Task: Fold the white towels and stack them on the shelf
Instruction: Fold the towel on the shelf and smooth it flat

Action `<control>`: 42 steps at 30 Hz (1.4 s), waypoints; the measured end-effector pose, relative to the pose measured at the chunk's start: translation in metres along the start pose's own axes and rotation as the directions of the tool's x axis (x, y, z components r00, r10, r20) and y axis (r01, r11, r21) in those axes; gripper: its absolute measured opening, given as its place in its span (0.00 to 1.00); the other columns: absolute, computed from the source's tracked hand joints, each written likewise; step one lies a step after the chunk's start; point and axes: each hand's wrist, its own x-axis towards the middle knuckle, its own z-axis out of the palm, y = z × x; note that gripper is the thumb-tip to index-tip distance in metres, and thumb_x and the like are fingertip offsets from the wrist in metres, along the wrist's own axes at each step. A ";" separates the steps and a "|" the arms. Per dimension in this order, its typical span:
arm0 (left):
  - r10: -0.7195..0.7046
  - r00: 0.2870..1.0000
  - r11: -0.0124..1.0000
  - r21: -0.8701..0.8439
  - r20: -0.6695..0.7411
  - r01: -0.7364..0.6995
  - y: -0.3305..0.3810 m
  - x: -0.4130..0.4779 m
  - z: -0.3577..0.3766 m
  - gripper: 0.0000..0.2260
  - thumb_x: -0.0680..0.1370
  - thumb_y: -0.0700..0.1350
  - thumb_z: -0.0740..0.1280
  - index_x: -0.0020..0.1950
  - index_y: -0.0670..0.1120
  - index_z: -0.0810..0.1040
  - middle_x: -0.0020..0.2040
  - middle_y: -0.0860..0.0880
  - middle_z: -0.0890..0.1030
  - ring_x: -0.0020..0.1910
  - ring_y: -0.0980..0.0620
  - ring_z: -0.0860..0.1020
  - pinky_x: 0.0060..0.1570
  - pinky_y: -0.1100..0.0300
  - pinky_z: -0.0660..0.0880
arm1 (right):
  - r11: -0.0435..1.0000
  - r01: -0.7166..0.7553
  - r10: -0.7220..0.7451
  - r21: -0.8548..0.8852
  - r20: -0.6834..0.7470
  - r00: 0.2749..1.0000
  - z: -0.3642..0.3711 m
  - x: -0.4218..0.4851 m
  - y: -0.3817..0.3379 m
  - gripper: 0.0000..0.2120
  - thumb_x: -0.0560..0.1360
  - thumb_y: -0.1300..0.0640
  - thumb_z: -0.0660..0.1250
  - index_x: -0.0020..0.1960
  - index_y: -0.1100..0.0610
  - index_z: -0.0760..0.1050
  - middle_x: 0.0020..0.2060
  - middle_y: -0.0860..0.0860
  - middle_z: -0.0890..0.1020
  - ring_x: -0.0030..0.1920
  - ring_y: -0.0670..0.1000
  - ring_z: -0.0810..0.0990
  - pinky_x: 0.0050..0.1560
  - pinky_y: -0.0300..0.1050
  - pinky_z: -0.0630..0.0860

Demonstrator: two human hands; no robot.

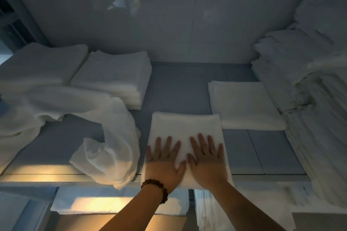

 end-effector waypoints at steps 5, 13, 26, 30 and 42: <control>-0.113 0.989 0.988 -0.095 0.093 0.122 -0.014 0.006 -0.007 0.27 0.78 0.63 0.48 0.74 0.64 0.39 0.75 0.55 0.34 0.75 0.41 0.39 0.74 0.46 0.44 | 0.997 0.003 -0.009 0.076 0.076 0.997 -0.018 0.002 0.000 0.27 0.80 0.41 0.43 0.75 0.43 0.37 0.76 0.47 0.38 0.76 0.52 0.35 0.73 0.57 0.34; -0.167 0.970 0.952 -0.229 0.175 0.205 -0.020 0.034 -0.036 0.20 0.77 0.52 0.58 0.70 0.63 0.62 0.76 0.52 0.49 0.70 0.43 0.63 0.68 0.52 0.61 | 0.937 -0.250 0.230 0.243 0.108 0.967 -0.037 -0.005 0.024 0.26 0.80 0.44 0.50 0.76 0.44 0.47 0.77 0.46 0.45 0.74 0.58 0.55 0.71 0.52 0.61; -0.126 0.952 0.846 -0.471 0.278 0.250 -0.024 0.022 -0.057 0.14 0.78 0.47 0.62 0.63 0.58 0.71 0.70 0.49 0.55 0.64 0.50 0.68 0.61 0.65 0.63 | 0.787 -0.405 0.373 0.466 0.163 0.913 -0.052 -0.013 0.031 0.22 0.79 0.54 0.58 0.72 0.45 0.62 0.73 0.56 0.55 0.62 0.60 0.72 0.66 0.51 0.69; -0.121 0.943 0.750 -0.594 0.311 0.293 -0.026 0.023 -0.064 0.10 0.77 0.44 0.64 0.54 0.58 0.75 0.68 0.49 0.59 0.57 0.54 0.67 0.57 0.68 0.61 | 0.746 -0.422 0.386 0.516 0.182 0.904 -0.053 -0.014 0.030 0.22 0.78 0.56 0.60 0.71 0.46 0.64 0.61 0.58 0.67 0.54 0.58 0.76 0.59 0.48 0.74; -0.035 0.999 0.896 -0.442 0.031 0.045 -0.009 0.006 -0.069 0.15 0.79 0.39 0.60 0.65 0.46 0.72 0.72 0.48 0.60 0.68 0.52 0.66 0.63 0.71 0.56 | 0.945 -0.205 0.255 0.254 -0.181 0.950 -0.077 -0.031 -0.017 0.23 0.77 0.62 0.58 0.70 0.49 0.66 0.68 0.53 0.68 0.65 0.56 0.70 0.58 0.51 0.76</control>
